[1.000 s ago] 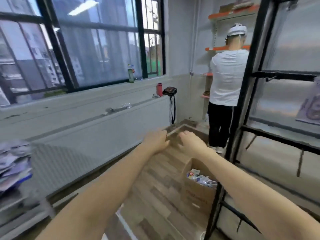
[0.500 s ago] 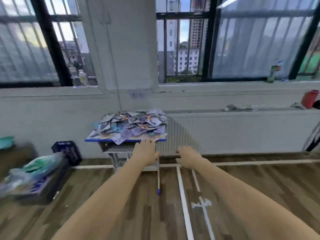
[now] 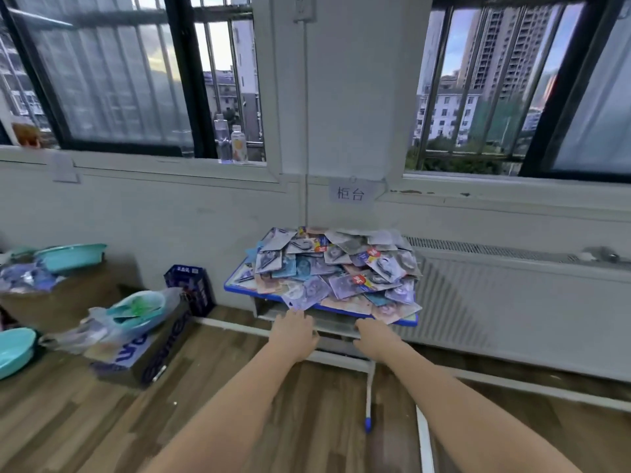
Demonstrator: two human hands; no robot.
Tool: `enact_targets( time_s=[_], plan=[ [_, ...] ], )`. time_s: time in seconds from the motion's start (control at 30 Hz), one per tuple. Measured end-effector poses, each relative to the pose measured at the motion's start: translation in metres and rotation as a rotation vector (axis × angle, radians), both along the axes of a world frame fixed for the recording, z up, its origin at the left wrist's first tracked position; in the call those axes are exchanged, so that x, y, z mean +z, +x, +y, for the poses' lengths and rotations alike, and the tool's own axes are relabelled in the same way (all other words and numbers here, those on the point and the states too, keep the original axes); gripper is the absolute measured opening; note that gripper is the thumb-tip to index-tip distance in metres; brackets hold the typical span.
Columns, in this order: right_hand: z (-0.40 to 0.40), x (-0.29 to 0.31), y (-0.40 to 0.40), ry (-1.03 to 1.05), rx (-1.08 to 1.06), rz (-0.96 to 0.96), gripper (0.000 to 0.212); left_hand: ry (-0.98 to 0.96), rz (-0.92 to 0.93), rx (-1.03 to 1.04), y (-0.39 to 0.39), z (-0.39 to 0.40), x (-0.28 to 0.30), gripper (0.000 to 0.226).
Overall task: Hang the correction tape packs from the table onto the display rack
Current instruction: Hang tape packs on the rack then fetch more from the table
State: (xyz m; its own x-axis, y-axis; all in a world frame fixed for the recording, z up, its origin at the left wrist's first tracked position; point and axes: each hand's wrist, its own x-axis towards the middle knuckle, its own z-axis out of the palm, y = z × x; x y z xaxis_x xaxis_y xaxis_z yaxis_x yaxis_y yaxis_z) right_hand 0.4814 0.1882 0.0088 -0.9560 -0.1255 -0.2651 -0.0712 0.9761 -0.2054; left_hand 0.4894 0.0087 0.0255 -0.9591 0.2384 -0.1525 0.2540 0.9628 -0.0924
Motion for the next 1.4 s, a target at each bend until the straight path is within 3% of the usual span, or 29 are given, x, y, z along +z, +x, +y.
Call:
enact_targets(
  time_s=[0.2, 0.43, 0.6, 0.7, 0.8, 1.03, 1.13, 1.23, 1.4],
  plan=[
    [-0.024, -0.041, -0.075, 0.026, 0.050, -0.068, 0.034, 0.095, -0.132, 0.111, -0.082, -0.022, -0.045, 0.049],
    [-0.039, -0.083, -0.164, -0.014, -0.027, -0.134, 0.037, 0.428, -0.319, 0.302, -0.184, -0.052, -0.091, 0.035],
    [-0.053, -0.096, -0.217, -0.085, -0.126, -0.133, 0.030, 0.860, -0.536, 0.685, -0.245, -0.064, -0.115, 0.038],
    [-0.062, -0.110, -0.227, -0.123, -0.164, -0.115, 0.032, 1.236, -0.726, 0.982, -0.265, -0.061, -0.144, 0.069],
    [-0.066, -0.124, -0.227, -0.164, -0.186, -0.128, 0.032, 1.430, -0.838, 1.096, -0.265, -0.053, -0.158, 0.043],
    [-0.061, -0.131, -0.234, -0.227, -0.219, -0.116, 0.027, 1.576, -0.730, 1.061, -0.260, -0.056, -0.170, 0.021],
    [-0.058, -0.130, -0.234, -0.239, -0.200, -0.103, 0.030, 1.516, -0.521, 1.041, -0.250, -0.061, -0.159, 0.006],
    [-0.056, -0.130, -0.233, -0.257, -0.195, -0.082, 0.030, 1.341, -0.270, 0.929, -0.244, -0.065, -0.148, 0.026],
    [-0.052, -0.123, -0.235, -0.329, -0.241, -0.059, 0.028, 1.398, 0.013, 0.833, -0.248, -0.066, -0.103, 0.021]
  ],
)
